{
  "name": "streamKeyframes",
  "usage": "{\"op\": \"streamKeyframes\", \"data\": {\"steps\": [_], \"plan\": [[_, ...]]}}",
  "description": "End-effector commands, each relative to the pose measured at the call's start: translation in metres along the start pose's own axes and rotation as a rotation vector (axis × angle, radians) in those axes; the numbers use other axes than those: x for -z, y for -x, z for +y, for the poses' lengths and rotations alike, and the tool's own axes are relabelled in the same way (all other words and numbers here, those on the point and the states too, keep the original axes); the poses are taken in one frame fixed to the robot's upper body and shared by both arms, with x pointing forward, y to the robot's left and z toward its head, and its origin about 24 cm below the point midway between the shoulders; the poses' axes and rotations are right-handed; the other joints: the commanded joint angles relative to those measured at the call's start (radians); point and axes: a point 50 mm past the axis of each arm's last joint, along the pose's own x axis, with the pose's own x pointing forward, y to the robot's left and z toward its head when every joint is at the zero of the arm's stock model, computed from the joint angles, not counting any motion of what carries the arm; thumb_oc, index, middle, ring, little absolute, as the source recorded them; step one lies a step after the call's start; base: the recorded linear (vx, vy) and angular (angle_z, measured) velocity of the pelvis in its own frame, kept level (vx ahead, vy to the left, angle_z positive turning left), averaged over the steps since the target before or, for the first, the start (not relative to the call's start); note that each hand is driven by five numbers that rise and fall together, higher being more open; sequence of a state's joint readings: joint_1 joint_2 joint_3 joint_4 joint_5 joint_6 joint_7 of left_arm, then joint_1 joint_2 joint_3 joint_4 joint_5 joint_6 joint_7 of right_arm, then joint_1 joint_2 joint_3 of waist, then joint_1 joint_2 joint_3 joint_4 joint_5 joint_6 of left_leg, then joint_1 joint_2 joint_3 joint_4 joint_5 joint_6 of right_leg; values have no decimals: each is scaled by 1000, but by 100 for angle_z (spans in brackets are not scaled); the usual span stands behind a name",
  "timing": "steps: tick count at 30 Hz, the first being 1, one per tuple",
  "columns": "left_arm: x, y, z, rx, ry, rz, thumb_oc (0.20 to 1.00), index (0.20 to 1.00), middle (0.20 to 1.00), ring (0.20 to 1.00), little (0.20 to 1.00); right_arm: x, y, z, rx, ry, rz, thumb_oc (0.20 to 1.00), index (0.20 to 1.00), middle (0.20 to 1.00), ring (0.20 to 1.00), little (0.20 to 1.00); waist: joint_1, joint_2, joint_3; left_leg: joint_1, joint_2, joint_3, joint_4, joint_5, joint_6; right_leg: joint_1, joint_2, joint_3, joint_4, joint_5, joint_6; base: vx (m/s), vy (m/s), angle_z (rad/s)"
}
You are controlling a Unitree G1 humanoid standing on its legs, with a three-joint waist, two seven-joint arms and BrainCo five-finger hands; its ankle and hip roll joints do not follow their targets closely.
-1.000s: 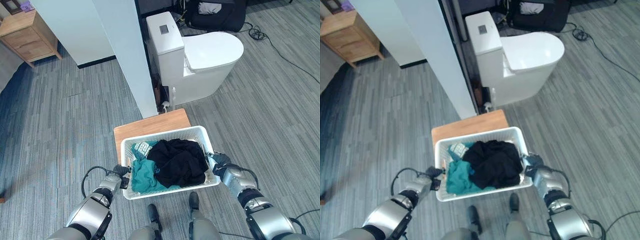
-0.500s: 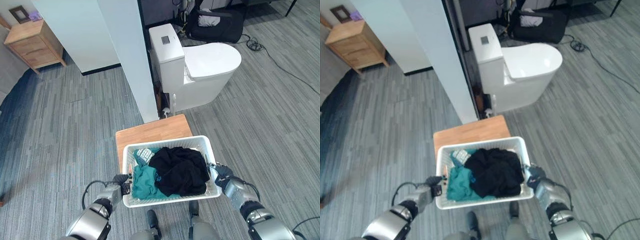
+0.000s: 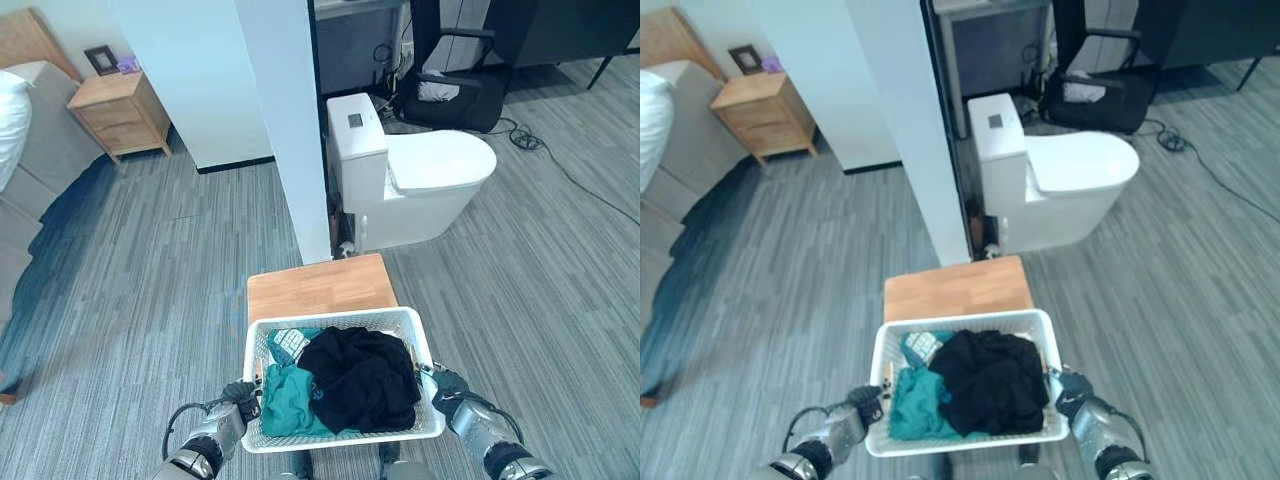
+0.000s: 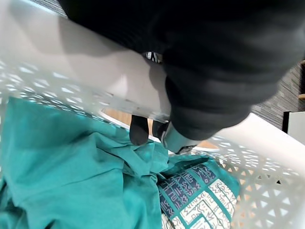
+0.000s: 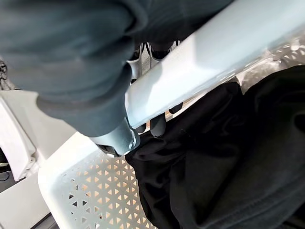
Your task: Grab the laundry basket,head to the washer,open it,put in the laundry and shut it.
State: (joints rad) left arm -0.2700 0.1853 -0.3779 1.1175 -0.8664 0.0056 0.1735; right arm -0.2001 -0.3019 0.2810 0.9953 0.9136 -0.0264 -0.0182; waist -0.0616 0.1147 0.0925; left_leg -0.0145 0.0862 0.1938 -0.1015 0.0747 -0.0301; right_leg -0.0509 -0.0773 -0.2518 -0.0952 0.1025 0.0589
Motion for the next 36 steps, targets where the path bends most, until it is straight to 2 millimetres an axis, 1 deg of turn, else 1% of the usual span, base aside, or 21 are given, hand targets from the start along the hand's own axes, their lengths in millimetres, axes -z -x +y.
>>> {"op": "streamKeyframes", "data": {"steps": [1,6,7,8,10,11,12,13,15,16,17,21,25,26,29,30,31,32,34,35,36], "plan": [[-20,14,-114,371,262,-11,200,200,200,200,200,19,-2,85,-254,-356,59,200,200,200,200,200,11,-4,3,-2,58,-36,14,43,-84,92,-1,-37,15,-96,30,-26,-159,24],[-17,17,-122,367,261,-2,200,200,200,200,200,22,-1,90,-238,-355,64,200,200,200,200,200,7,-3,8,12,72,-51,14,64,-91,112,21,-46,26,-116,11,-43,-116,15],[-14,18,-126,377,174,-8,200,200,200,200,200,26,1,95,-259,-270,76,200,200,200,200,200,5,-7,7,14,78,-56,14,76,-93,115,31,-44,23,-115,5,-38,-76,-1],[-12,18,-125,374,156,2,200,200,200,200,200,29,2,95,-268,-238,86,200,200,200,200,200,4,-11,7,12,80,-56,15,80,-94,116,32,-43,18,-113,5,-38,-75,-2],[-9,17,-124,372,113,11,200,200,200,200,200,30,2,95,-275,-197,97,200,200,200,200,200,3,-16,6,11,79,-60,18,81,-94,117,34,-40,13,-111,6,-31,-32,-2],[-12,15,-121,362,41,-4,200,200,200,200,200,29,2,95,-288,-167,96,200,200,200,200,200,6,-26,6,3,67,-91,38,74,-90,115,29,-31,13,-109,8,-31,-29,-3],[-12,15,-121,362,41,-4,200,200,200,200,200,29,2,95,-288,-167,96,200,200,200,200,200,6,-26,6,3,67,-91,38,74,-90,115,29,-31,13,-109,8,-29,-4,-4],[-18,15,-120,373,-58,-36,200,200,200,200,200,21,1,91,-291,-127,74,200,200,200,200,200,9,-34,13,-11,45,-143,67,55,-86,110,22,-18,20,-104,8,0,0,0],[-23,12,-113,358,-151,-57,200,200,200,200,200,12,-1,89,-299,-64,49,200,200,200,200,200,14,-46,20,-37,0,-235,117,12,-72,93,9,9,32,-96,8,-41,65,-4],[-23,7,-98,314,-225,-57,200,200,200,200,200,3,-4,80,-283,20,38,200,200,200,200,200,18,-55,18,-32,-36,-271,161,-59,-54,85,-2,45,35,-86,16,-21,113,-38],[-23,6,-94,308,-266,-58,200,200,200,200,200,0,-5,77,-271,39,40,200,200,200,200,200,19,-53,14,-25,-45,-279,166,-73,-48,85,-4,58,29,-81,22,1,170,-82],[-23,2,-80,272,-342,-48,200,200,200,200,200,-15,-11,57,-200,66,27,200,200,200,200,200,8,-37,2,-4,-79,-253,153,-102,-17,79,-33,74,34,-56,46,4,254,-56],[-29,-1,-71,250,-402,-70,200,200,200,200,200,-26,-15,51,-178,59,16,200,200,200,200,200,10,-22,3,17,-122,-202,136,-124,24,28,-83,132,57,-14,88,-41,354,-37],[-34,0,-73,269,-412,-98,200,200,200,200,200,-35,-15,48,-176,90,1,200,200,200,200,200,9,-18,10,19,-144,-176,115,-124,44,-11,-113,156,61,24,116,-126,442,-63],[-38,0,-72,273,-427,-113,200,200,200,200,200,-39,-16,49,-175,69,-10,200,200,200,200,200,9,-22,20,26,-165,-134,70,-110,57,-52,-143,181,45,86,148,-107,274,-74],[-39,0,-71,273,-431,-114,200,200,200,200,200,-40,-16,50,-179,68,-13,200,200,200,200,200,13,-26,26,25,-165,-114,63,-106,59,-67,-150,168,46,104,155,-147,152,-72],[-42,0,-69,266,-434,-122,200,200,200,200,200,-39,-17,55,-182,47,-14,200,200,200,200,200,33,-26,40,22,-152,-75,63,-106,59,-86,-158,84,71,95,159,-119,76,-75],[-42,0,-69,265,-434,-122,200,200,200,200,200,-39,-17,55,-183,47,-15,200,200,200,200,200,33,-27,38,18,-153,-74,64,-104,60,-90,-159,85,71,96,159,-151,60,-102],[-44,-1,-66,262,-437,-117,200,200,200,200,200,-38,-17,56,-189,34,-9,200,200,200,200,200,46,-24,48,-1,-137,-41,71,-93,62,-70,-165,-24,158,31,142,-164,98,-87],[-43,-2,-62,252,-439,-105,200,200,200,200,200,-31,-16,54,-190,33,15,200,200,200,200,200,53,-27,41,1,-123,-12,58,-80,67,-28,-129,-12,230,-52,119,-124,98,-41],[-43,-2,-62,252,-439,-105,200,200,200,200,200,-31,-16,54,-190,33,15,200,200,200,200,200,54,-27,39,-2,-123,-10,59,-78,67,-31,-128,-11,229,-50,119,-90,70,-31]]}}
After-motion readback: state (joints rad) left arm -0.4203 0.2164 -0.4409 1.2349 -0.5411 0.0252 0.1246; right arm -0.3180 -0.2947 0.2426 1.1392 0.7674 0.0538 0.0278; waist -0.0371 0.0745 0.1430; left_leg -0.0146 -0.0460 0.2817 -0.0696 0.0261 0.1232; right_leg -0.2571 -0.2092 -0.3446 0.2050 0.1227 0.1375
